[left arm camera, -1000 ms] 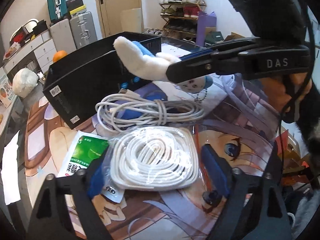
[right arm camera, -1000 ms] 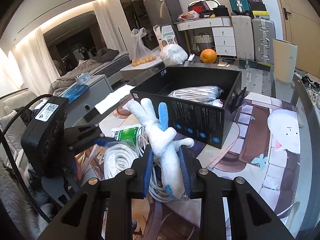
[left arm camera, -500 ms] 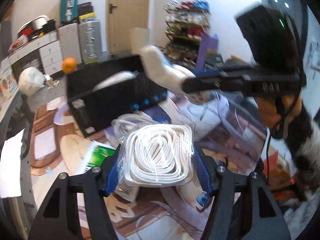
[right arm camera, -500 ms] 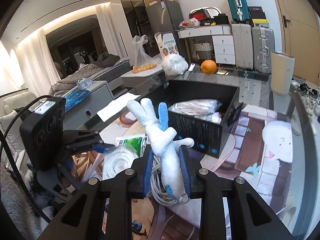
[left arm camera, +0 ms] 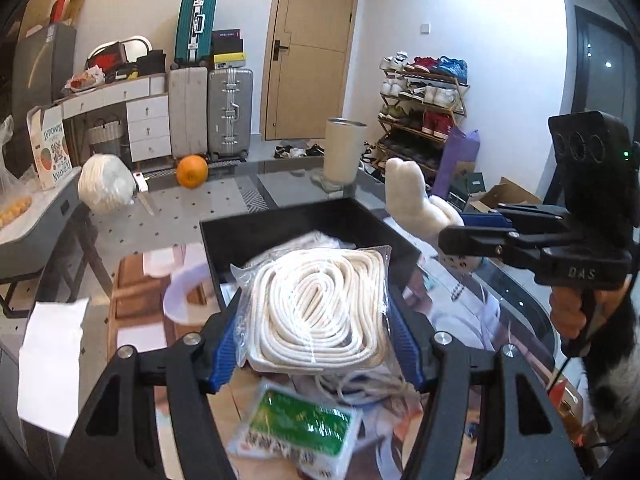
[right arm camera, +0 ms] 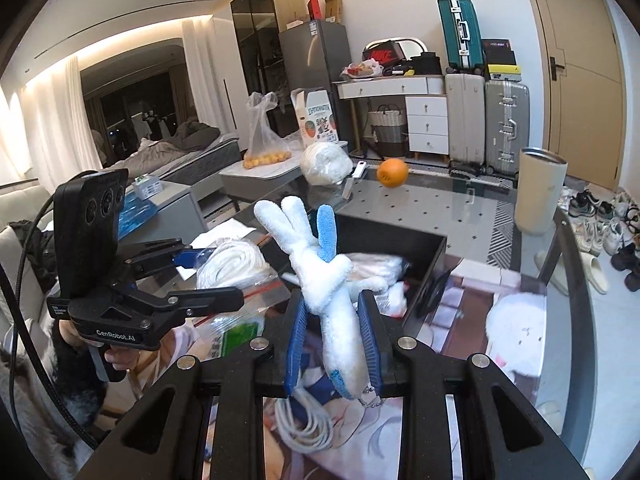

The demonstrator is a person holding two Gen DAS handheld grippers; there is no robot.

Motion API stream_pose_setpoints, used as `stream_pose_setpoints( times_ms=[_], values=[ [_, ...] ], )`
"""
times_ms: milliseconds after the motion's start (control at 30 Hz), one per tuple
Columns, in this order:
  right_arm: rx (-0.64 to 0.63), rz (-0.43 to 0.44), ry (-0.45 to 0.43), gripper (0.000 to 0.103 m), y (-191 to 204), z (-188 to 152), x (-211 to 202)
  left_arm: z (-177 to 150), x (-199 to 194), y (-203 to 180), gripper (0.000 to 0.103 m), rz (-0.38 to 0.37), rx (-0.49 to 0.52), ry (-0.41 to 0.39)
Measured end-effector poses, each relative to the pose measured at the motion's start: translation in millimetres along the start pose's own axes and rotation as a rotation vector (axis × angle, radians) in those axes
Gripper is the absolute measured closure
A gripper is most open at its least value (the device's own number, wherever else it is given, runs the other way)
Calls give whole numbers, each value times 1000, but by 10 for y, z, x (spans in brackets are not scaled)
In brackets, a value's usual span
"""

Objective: Organize soft objects
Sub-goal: 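Carry the rabbit over the black box and open the right tool while the left tool carries the rope bag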

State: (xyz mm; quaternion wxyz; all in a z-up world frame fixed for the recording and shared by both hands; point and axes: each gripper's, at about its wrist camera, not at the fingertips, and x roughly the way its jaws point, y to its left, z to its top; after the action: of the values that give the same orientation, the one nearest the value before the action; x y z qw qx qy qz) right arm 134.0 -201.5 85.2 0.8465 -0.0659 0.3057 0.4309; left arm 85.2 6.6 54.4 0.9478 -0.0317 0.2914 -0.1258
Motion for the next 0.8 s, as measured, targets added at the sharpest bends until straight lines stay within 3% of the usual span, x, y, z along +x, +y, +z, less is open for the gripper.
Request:
stream_pose_setpoints(
  times_ms=[533,800],
  values=[
    [43,-41,28,77,-187,304,439,237,486,271,39,60,-40,-6],
    [96,-63,74,77,-308,350,750,246,488,362,39,84,-64,-27]
  ],
)
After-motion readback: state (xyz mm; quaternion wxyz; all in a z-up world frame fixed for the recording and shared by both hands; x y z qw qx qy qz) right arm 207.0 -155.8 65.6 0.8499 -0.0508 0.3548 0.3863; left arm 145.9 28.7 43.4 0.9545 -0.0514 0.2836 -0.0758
